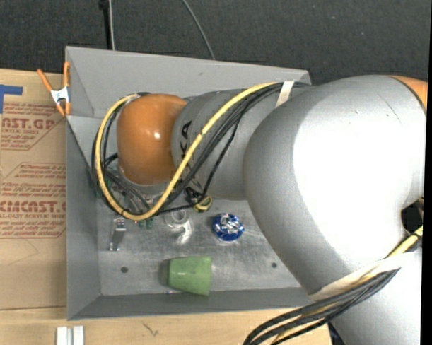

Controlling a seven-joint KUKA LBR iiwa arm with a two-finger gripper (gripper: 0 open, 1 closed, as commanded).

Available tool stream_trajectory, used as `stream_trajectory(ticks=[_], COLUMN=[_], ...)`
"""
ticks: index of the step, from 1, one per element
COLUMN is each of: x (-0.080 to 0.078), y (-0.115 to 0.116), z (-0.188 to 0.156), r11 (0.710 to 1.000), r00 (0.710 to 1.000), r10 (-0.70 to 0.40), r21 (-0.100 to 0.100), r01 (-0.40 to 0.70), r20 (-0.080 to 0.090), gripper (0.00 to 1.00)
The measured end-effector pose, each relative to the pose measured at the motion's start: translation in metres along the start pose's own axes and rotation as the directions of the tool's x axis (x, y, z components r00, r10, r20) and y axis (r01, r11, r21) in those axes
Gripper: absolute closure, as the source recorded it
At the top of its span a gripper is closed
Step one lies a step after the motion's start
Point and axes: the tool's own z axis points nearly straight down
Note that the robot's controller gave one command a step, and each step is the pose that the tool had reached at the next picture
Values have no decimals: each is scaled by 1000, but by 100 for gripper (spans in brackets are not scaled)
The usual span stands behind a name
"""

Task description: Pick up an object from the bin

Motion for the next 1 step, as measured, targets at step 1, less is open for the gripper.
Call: stream_trajectory(ticks=[1], x=[-18], y=[-105], z=[-19], r11=[1000], r00=[1000], r10=[-10], r21=[6], r01=[10], r20=[-1], gripper=[0])
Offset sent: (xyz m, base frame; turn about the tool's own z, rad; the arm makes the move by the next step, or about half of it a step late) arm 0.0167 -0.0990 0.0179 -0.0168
